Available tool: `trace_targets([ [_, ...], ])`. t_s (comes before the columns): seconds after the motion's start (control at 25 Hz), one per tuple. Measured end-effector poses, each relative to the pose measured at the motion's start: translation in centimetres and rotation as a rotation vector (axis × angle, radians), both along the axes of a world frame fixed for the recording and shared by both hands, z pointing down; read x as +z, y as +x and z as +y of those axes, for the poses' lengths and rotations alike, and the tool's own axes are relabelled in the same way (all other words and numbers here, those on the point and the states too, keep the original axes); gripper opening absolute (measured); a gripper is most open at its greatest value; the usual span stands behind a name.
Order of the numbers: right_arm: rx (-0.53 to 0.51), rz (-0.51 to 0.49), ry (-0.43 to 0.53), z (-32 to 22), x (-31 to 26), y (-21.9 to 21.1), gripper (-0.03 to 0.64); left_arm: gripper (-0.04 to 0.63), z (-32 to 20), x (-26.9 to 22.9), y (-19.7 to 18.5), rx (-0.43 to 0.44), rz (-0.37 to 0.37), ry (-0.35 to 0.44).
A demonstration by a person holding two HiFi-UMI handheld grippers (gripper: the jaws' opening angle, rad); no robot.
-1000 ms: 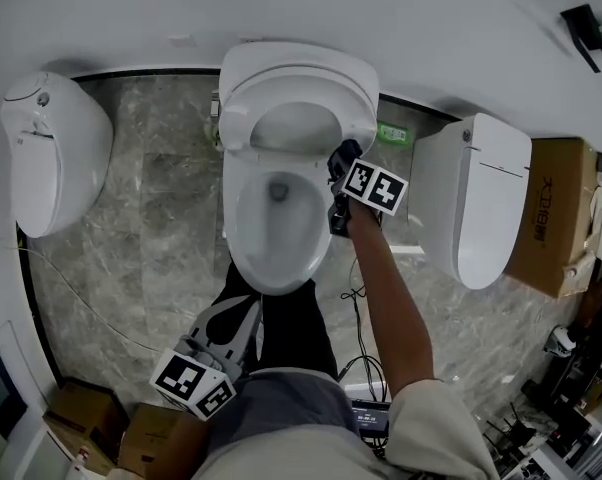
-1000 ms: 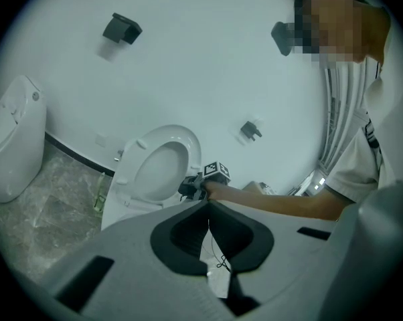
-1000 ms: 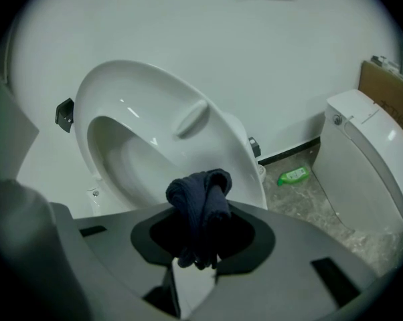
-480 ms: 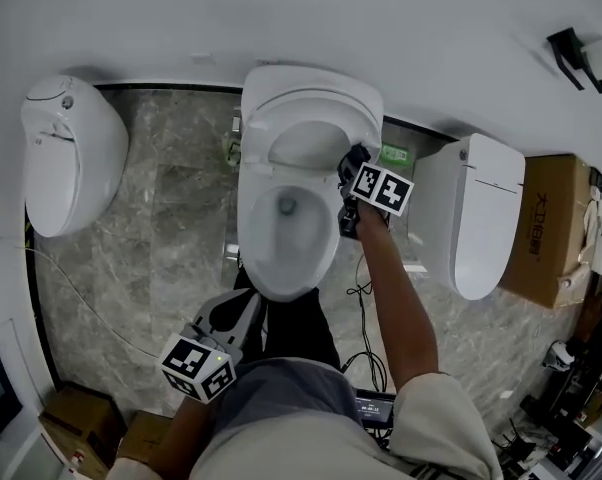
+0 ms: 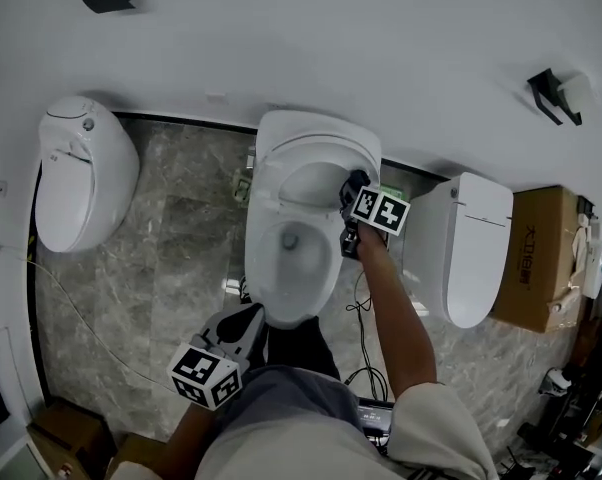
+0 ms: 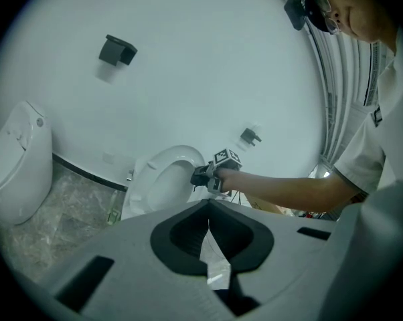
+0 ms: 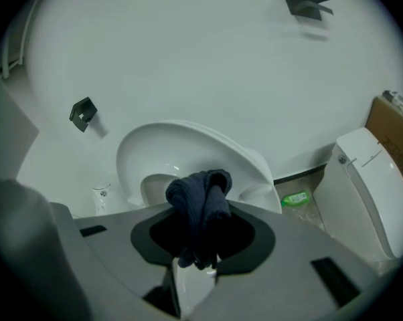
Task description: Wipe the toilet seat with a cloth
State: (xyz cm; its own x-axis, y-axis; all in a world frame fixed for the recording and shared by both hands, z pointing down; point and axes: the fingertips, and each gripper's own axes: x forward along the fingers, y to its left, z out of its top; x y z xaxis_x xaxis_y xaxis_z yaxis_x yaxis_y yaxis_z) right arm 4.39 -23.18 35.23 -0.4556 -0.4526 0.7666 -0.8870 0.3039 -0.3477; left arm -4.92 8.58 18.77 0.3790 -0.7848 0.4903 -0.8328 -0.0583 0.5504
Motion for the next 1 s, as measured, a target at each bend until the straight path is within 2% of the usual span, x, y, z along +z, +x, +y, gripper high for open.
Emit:
trace_targets([
  [0.36, -0.089, 0.018, 0.034, -0.2, -3.5, -3.0, 0.104, 0.009, -1.0, -2.2, -1.7, -0.001, 0.019, 0.044],
  [0.68, -0.158, -0.035, 0.088, 0.0, -8.1, -6.3, 0.104, 0.009, -3.2, -5.4, -3.1, 0.018, -0.005, 0.123],
  [1.0, -0.190, -0.111, 0.179, 1.3, -14.2, -6.9, 0.104, 0.009, -5.4, -7.7, -3.3, 0.055, -0.026, 0.180],
])
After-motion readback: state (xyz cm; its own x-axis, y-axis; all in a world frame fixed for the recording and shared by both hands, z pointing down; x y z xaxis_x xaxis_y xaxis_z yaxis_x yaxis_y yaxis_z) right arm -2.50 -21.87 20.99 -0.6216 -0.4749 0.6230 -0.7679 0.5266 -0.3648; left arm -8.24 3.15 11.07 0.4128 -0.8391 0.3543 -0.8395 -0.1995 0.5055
